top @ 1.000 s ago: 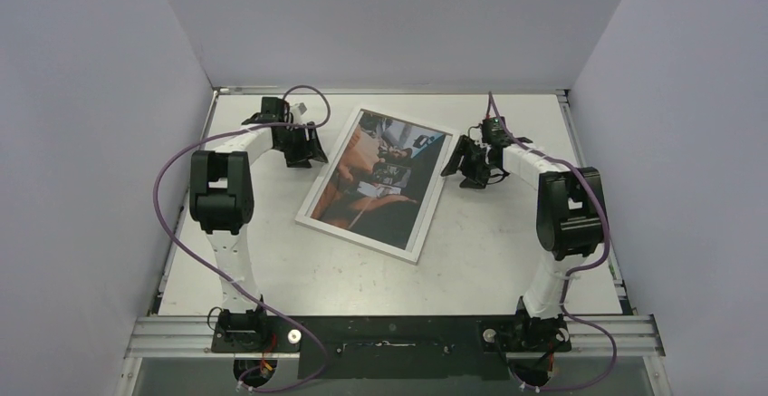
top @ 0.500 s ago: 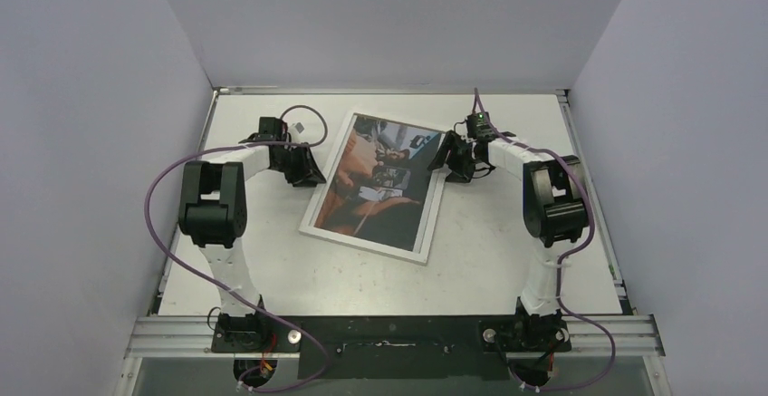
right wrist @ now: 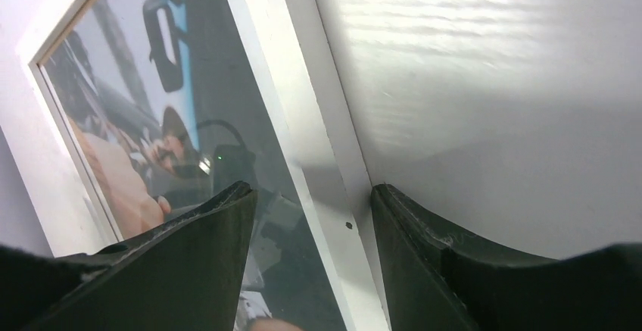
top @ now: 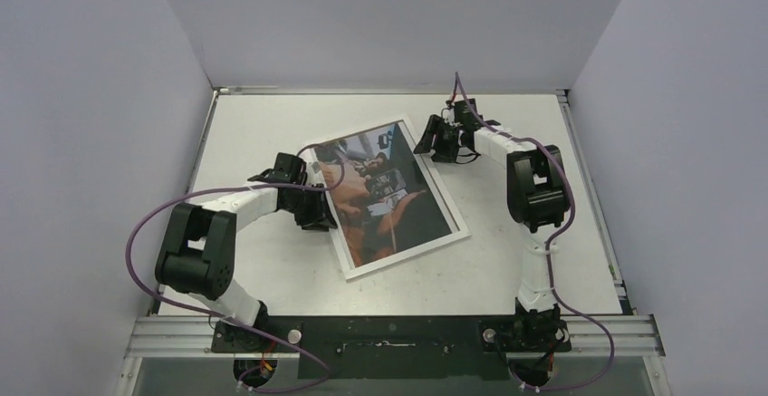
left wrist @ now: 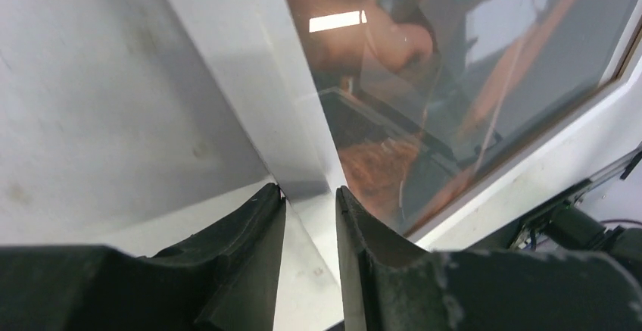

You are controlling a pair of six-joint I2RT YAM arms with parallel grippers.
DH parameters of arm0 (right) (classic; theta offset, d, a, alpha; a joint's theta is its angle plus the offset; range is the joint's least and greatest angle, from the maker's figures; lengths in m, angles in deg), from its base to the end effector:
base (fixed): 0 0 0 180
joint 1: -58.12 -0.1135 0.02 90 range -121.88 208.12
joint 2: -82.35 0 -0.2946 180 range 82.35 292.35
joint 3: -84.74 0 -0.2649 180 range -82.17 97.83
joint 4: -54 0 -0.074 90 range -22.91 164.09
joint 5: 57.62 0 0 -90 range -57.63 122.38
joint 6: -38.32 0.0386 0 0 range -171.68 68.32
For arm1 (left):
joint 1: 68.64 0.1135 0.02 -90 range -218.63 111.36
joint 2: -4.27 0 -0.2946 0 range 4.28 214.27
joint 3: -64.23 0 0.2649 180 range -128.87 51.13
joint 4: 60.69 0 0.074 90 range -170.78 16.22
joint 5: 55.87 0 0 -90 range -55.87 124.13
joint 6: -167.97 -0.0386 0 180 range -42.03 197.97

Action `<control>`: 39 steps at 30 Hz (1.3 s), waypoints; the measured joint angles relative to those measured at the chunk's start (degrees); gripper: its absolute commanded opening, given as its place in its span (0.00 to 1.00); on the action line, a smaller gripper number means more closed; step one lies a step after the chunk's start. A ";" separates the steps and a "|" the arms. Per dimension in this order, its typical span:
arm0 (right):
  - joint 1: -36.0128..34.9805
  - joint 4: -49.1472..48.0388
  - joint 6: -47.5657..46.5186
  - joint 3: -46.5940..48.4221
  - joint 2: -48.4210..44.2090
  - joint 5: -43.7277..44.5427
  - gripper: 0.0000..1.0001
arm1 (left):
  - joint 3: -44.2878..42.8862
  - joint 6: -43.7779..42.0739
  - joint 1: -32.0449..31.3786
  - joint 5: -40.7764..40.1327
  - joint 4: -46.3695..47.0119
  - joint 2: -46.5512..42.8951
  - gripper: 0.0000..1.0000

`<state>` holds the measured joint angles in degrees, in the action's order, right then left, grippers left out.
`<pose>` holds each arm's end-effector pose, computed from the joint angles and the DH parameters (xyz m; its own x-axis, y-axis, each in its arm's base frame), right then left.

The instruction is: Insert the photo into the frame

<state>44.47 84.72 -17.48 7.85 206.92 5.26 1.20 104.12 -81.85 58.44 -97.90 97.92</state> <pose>0.4819 0.1351 0.1736 -0.9056 0.2949 -0.3047 0.0331 0.7656 0.6425 0.2961 -0.0858 0.1715 -0.9677 -0.1854 -0.1707 -0.0746 0.8578 -0.5085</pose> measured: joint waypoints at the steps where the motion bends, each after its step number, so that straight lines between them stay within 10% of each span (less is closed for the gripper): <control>1: -0.59 -0.24 -0.90 1.22 0.90 -0.55 0.58 | 1.49 0.42 -0.81 -0.28 -0.24 -1.86 0.32; 9: -2.54 -1.33 -2.38 3.06 2.32 -1.73 0.69 | 4.85 1.55 -1.97 -2.47 -3.48 -12.85 0.58; 18: 0.63 -3.02 4.42 -5.88 -8.79 6.21 0.77 | -3.19 -0.96 -1.51 -5.57 -8.44 -13.70 0.65; 30: 3.04 1.68 16.74 -32.02 -47.52 18.99 0.83 | -28.28 -5.84 4.15 -7.65 -5.70 4.11 0.79; 39: 3.06 13.20 19.71 -41.51 -59.32 17.18 0.83 | -42.62 -7.89 10.88 -7.52 0.76 19.47 0.82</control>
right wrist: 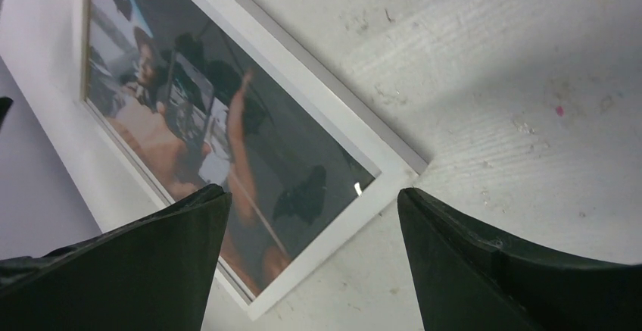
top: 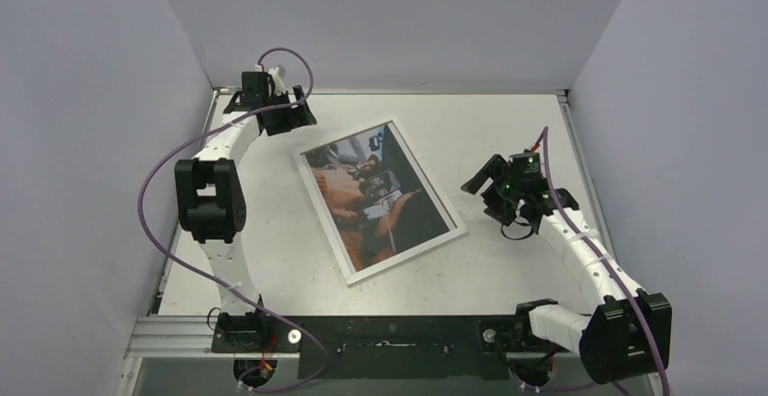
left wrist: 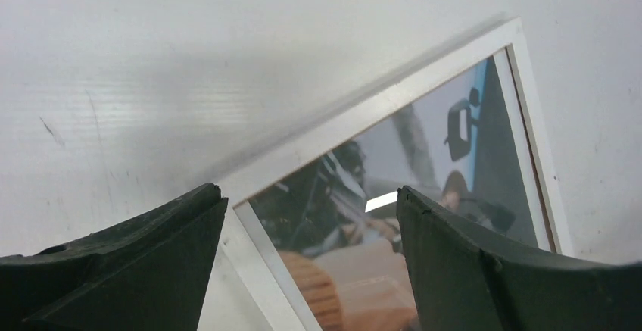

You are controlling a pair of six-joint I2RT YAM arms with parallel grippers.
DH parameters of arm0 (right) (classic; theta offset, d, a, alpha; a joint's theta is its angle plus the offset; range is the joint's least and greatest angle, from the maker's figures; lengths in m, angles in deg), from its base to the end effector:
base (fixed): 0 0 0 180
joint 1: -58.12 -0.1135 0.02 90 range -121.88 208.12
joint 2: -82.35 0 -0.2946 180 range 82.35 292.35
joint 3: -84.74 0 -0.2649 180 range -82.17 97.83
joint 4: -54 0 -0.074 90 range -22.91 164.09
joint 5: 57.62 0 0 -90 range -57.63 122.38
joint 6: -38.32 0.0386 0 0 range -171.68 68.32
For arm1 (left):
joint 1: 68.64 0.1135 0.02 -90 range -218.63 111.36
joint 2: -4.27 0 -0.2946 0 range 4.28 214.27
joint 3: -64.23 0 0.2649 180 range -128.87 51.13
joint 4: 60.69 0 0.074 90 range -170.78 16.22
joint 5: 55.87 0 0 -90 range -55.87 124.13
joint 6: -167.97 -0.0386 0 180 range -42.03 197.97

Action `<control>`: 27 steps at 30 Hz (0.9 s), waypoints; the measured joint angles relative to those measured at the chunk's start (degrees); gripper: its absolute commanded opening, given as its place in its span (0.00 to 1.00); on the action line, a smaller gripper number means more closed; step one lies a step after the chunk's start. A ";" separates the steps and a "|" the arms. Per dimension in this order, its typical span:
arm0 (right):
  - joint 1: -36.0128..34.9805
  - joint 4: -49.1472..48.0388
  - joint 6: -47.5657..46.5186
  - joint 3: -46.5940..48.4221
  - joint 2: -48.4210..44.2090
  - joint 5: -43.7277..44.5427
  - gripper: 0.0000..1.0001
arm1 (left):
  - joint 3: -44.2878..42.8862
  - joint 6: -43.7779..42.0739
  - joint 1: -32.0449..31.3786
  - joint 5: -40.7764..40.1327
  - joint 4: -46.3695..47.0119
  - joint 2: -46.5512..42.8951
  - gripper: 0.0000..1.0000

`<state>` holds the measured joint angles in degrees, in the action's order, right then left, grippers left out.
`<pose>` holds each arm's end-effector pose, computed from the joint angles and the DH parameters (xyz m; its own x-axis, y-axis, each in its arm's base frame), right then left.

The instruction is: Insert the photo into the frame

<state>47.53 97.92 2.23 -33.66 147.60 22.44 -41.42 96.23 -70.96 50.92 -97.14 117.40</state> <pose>0.2314 0.0500 0.2815 -0.6662 0.6852 -0.2945 0.4122 0.6673 0.6203 0.4774 -0.0305 0.2730 -0.7356 -0.2704 -0.6211 0.0170 0.9092 -0.4160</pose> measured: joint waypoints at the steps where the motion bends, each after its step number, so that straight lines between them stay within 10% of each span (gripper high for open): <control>1: 0.00 0.17 0.15 -1.31 -0.48 -0.74 0.83 | -1.70 -0.37 0.50 0.13 0.26 1.86 0.82; 27: -1.14 -11.41 0.98 -13.42 13.55 -17.75 0.83 | -9.75 -11.93 1.38 9.88 2.38 18.58 0.75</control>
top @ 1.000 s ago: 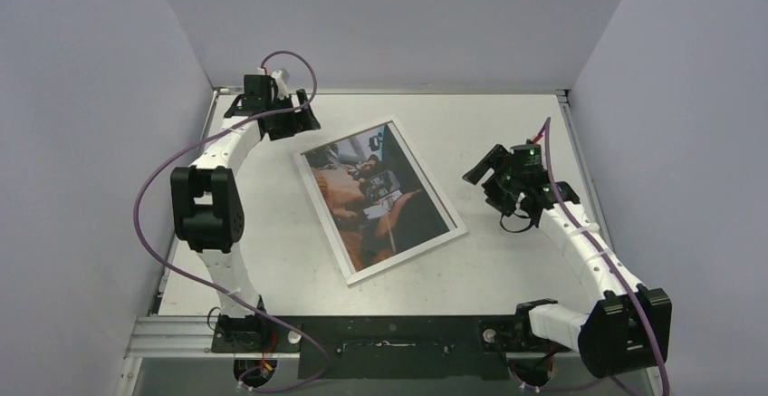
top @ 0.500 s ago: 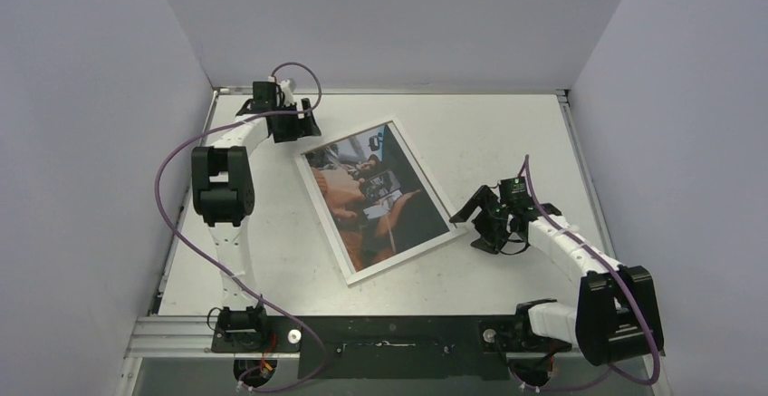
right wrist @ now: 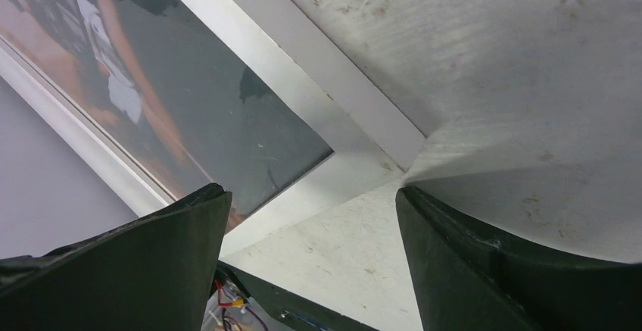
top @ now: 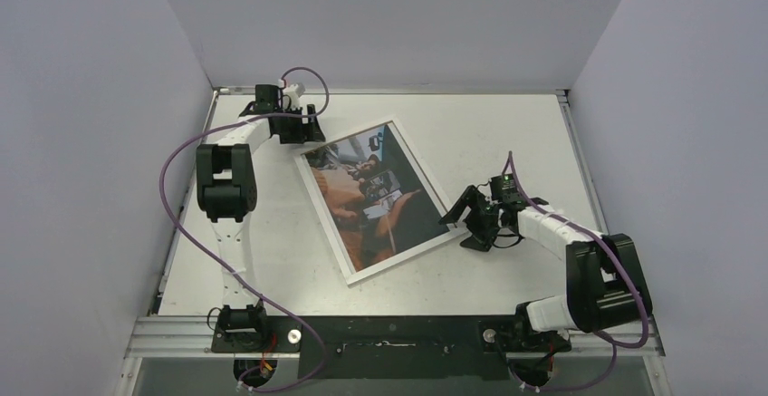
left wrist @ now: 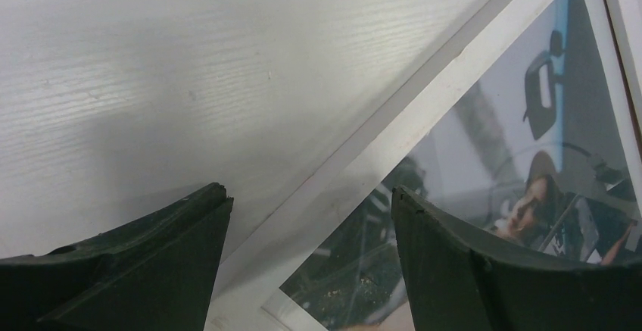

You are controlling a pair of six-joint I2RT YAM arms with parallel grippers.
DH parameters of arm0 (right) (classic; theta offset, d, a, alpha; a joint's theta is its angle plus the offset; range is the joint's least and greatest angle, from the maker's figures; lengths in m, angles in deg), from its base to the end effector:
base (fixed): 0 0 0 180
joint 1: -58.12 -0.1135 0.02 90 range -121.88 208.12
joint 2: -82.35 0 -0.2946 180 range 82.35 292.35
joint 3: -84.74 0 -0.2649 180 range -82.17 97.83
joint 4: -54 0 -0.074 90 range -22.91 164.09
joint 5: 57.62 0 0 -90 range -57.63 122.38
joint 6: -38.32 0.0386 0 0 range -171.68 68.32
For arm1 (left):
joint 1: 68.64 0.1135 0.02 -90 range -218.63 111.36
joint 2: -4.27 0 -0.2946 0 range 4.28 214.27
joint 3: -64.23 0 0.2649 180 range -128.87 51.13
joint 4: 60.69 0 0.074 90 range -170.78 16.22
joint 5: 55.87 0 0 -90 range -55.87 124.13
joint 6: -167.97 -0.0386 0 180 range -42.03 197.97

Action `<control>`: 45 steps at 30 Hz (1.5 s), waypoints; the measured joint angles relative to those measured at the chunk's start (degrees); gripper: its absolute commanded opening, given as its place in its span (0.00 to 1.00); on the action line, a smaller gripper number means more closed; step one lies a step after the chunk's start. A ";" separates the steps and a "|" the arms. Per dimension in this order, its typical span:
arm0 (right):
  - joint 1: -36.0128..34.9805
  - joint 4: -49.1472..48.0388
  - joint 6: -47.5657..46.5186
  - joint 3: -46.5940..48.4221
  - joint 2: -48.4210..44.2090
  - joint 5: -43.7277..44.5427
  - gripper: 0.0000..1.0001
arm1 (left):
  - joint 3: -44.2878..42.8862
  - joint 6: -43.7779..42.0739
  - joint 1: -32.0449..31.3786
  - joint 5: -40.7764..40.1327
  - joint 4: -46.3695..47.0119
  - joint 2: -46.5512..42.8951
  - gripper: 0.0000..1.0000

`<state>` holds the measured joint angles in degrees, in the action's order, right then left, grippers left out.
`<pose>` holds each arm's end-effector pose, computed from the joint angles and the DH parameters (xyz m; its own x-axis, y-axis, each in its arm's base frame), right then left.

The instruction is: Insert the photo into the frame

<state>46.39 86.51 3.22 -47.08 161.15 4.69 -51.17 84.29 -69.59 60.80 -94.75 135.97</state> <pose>0.2310 0.0663 0.1711 -0.8177 0.5701 0.0793 0.4928 0.6223 0.6081 0.5391 -0.0263 0.1756 -0.7984 -0.0851 -0.5960 0.2145 0.8847 -0.4138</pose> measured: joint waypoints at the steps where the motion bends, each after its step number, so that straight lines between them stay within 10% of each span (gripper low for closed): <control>1: -0.37 0.00 -0.63 0.46 0.39 0.35 0.82 | 0.26 -0.52 0.00 0.26 -0.31 0.00 0.74; 27: 0.13 0.55 -10.60 13.77 11.54 8.83 0.84 | 15.69 -6.25 2.97 1.66 -4.90 -11.06 0.68; 45: 6.62 -8.39 -15.72 31.08 28.61 6.25 0.85 | 43.54 11.63 4.17 -0.04 3.19 -30.18 0.66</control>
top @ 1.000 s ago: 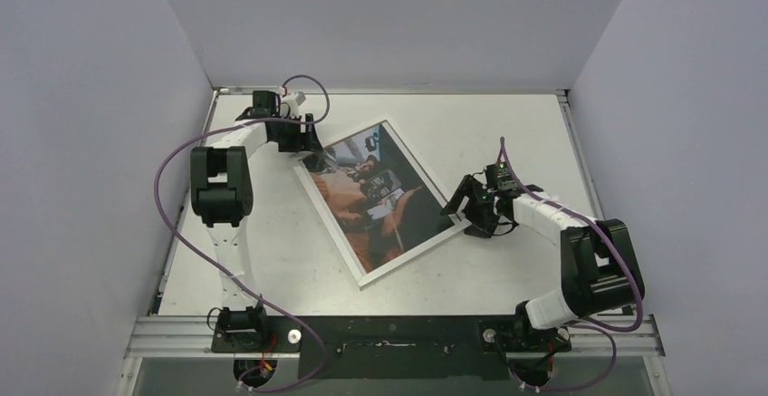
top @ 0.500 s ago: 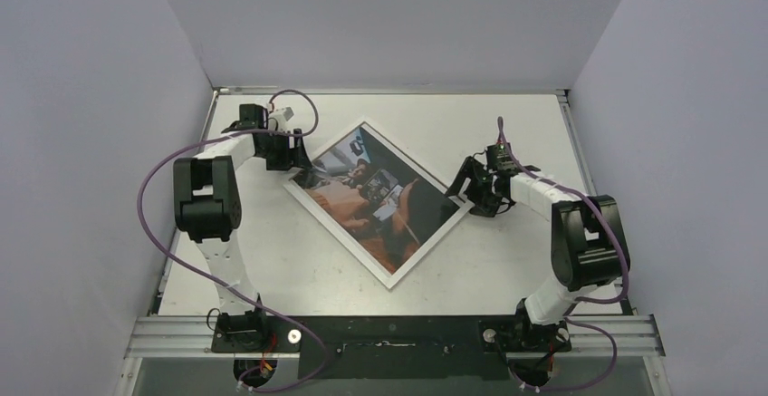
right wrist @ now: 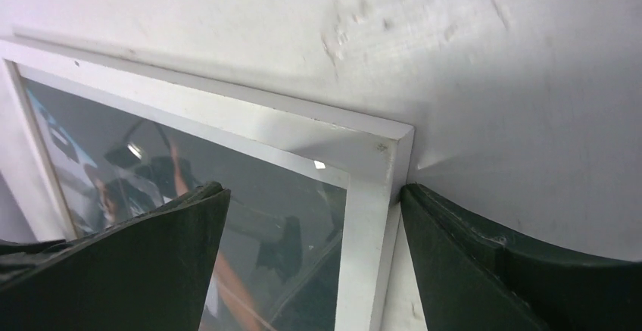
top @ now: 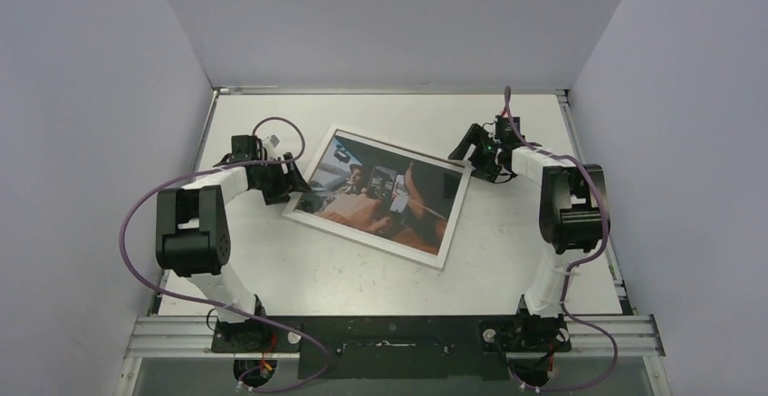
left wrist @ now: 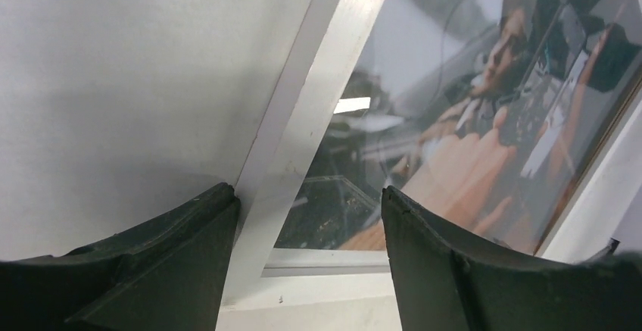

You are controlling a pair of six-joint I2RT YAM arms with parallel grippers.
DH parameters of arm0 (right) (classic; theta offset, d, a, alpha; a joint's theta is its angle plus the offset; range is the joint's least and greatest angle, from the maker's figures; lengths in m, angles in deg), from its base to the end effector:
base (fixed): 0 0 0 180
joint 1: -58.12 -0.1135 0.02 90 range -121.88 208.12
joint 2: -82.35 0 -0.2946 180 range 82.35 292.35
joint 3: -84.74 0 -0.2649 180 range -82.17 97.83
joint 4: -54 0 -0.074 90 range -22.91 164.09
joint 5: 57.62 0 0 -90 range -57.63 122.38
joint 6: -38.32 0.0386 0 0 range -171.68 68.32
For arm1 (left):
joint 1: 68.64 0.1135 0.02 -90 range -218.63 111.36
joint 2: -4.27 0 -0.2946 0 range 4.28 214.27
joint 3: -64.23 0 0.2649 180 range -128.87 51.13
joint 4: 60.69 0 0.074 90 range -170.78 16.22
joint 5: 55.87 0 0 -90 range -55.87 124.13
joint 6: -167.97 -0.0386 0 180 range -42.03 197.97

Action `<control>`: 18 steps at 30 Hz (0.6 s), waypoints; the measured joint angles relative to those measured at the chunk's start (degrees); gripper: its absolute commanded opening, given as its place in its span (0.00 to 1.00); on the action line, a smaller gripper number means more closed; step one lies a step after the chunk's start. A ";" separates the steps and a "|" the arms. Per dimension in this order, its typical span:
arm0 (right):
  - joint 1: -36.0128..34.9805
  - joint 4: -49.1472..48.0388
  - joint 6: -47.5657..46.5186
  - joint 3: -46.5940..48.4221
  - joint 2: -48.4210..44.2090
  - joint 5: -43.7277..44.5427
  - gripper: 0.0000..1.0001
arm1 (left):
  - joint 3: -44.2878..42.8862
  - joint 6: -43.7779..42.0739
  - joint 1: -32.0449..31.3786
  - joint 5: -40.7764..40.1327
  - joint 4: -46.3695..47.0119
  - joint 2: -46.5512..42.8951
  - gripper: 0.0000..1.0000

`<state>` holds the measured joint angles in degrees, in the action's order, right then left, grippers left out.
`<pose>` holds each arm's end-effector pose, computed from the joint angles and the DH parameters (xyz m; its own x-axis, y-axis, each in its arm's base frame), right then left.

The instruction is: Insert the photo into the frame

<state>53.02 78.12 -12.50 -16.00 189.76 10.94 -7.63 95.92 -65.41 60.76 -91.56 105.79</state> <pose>0.4061 0.0504 0.1827 -0.8037 0.5187 -0.2917 0.2608 0.7477 0.6107 0.3628 0.0031 0.1766 -0.8793 -0.3256 -0.3478 -0.1064 0.8458 -0.5229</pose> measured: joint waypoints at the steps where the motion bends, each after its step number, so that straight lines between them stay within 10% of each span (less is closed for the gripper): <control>1: 0.44 -0.74 -0.24 1.20 1.09 -0.90 0.85 | 1.29 0.66 -0.07 0.24 -0.04 -1.07 0.67; 10: 2.56 1.18 -1.16 10.99 7.21 -7.23 0.86 | 6.32 2.23 -1.81 -2.80 -9.22 -8.44 0.97; 18: 9.70 10.27 -2.67 13.94 2.23 -3.19 0.87 | 0.28 -0.02 -1.88 -14.12 -21.94 -12.79 0.97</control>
<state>62.72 88.39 -15.17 -2.05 191.99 7.75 -7.34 95.90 -67.29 46.64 -113.51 93.00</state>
